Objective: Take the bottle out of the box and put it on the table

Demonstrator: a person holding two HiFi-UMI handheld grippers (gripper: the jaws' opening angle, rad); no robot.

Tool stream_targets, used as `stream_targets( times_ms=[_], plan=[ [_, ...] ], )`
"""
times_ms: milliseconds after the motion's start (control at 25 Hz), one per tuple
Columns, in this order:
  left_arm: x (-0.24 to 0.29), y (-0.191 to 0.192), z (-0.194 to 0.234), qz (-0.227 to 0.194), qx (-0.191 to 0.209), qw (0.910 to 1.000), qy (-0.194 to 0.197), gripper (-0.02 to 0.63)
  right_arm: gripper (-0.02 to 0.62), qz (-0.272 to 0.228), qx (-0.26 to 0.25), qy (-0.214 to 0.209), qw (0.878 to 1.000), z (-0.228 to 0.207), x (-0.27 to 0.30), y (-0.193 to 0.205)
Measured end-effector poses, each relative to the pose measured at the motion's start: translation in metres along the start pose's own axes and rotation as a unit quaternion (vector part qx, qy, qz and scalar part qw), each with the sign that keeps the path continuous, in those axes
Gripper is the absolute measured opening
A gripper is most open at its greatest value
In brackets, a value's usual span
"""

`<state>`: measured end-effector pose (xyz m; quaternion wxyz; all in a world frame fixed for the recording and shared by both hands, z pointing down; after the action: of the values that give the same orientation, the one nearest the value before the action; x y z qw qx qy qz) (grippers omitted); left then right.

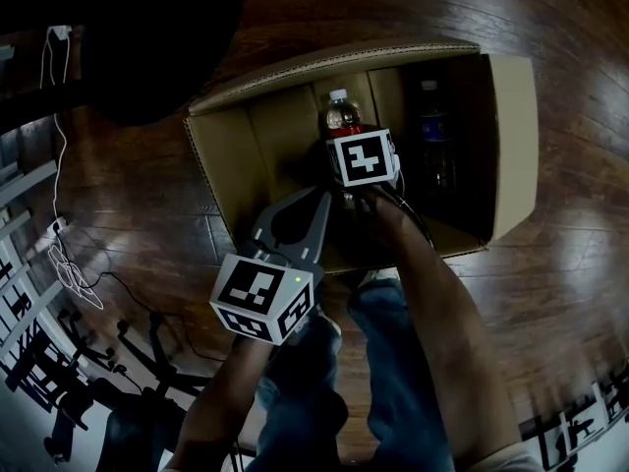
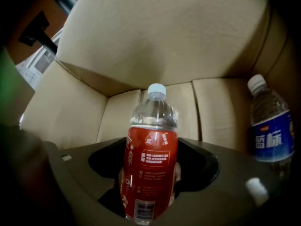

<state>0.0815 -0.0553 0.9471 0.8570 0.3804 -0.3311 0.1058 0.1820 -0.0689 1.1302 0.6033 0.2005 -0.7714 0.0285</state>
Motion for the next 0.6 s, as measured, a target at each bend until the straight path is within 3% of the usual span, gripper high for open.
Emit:
stream_targets(
  times_ms=[280,600],
  plan=[
    [0.000,0.004,0.001,0.001,-0.002,1.0000,0.000,-0.026,0.299,-0.007,0.022,-0.003,1.000,-0.002,-0.004,0.004],
    [-0.018,-0.005,-0.017,0.011,-0.004,0.9999,-0.001,-0.026,0.298,-0.085,0.012,0.000,0.996,-0.012,-0.056,-0.001]
  ],
)
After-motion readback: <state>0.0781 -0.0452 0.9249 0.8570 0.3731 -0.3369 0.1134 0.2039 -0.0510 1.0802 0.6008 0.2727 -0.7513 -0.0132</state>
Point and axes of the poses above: the fingertips, and each gripper's own axes: x forward along the fingers, z to its left, y out of its underside, the point moved 7 cm from there along -x, backward along the fingers, and after that the axes turned 6 degrees about y, right-handed, at the moved point
